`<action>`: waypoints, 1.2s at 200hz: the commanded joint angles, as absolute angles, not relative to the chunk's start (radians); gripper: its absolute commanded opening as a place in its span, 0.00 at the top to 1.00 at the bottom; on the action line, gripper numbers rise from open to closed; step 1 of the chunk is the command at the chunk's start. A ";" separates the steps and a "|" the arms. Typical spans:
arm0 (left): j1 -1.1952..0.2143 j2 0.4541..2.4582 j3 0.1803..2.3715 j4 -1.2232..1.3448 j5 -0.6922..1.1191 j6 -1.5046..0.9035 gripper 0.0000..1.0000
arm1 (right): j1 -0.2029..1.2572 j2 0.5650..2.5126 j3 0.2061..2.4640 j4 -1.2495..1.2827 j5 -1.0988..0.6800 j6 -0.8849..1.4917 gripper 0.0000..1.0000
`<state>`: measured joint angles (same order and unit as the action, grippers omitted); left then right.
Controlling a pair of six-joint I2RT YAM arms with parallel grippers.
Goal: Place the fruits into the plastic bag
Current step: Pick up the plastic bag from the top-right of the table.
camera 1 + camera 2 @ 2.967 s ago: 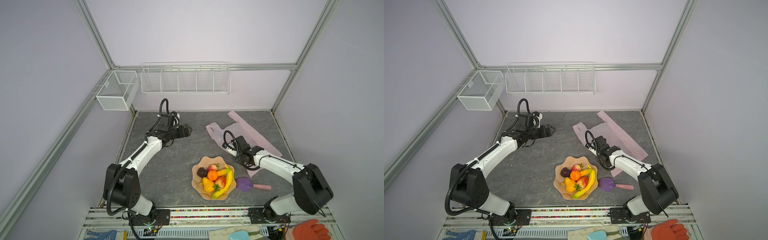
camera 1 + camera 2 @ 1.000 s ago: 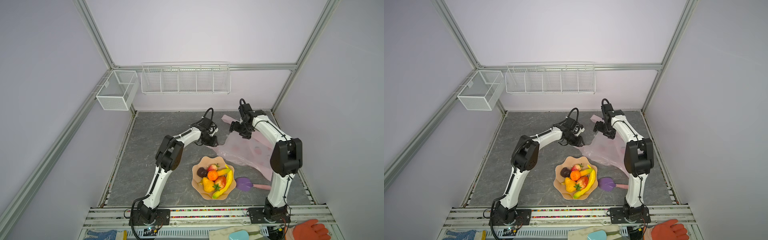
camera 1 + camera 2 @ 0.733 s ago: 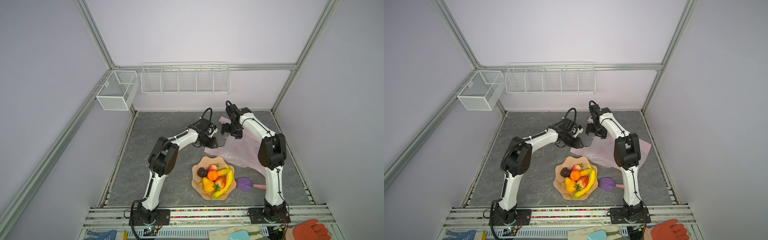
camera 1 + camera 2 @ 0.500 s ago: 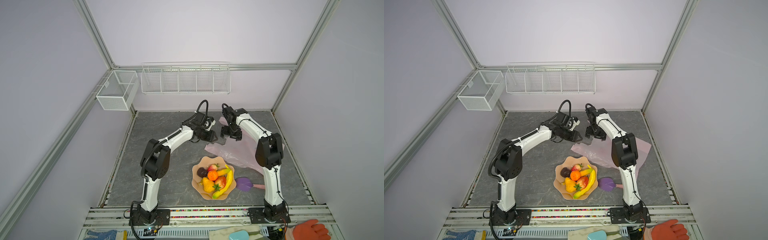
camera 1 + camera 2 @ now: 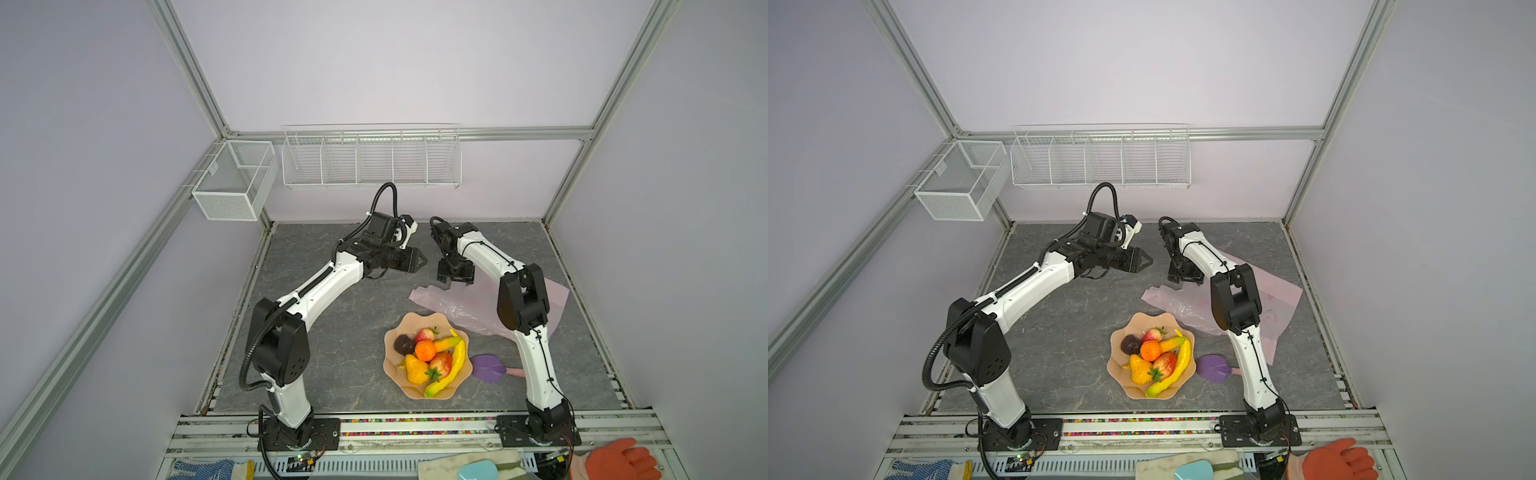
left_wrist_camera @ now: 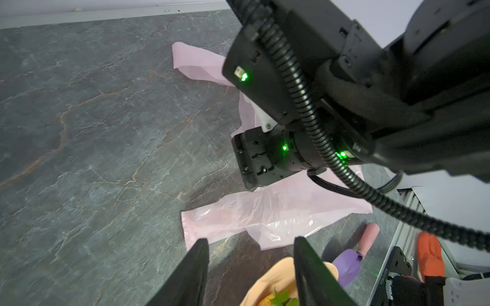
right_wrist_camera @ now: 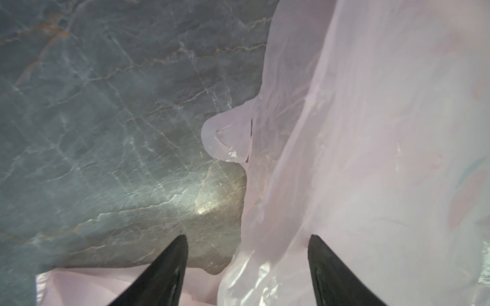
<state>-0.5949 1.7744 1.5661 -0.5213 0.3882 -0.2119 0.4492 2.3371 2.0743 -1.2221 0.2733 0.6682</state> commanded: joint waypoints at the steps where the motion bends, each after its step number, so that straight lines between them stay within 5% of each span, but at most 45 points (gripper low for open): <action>1: -0.556 1.726 1.537 -0.531 0.354 -0.216 0.47 | 0.456 2.339 2.085 -1.276 0.342 0.686 0.38; 85: -0.493 1.665 1.464 -0.544 0.320 -0.181 0.47 | 0.454 2.306 2.093 -1.312 0.433 0.623 0.93; 138: -0.436 1.634 1.422 -0.515 0.351 -0.239 0.48 | 0.452 2.261 2.180 -1.312 0.563 0.445 0.94; 189: -0.391 1.578 1.374 -0.513 0.348 -0.248 0.48 | 0.450 2.262 2.328 -1.114 0.629 -0.051 0.94; 240: -0.361 1.503 1.311 -0.509 0.302 -0.281 0.47 | 0.495 2.122 2.115 -0.683 0.533 -0.508 0.94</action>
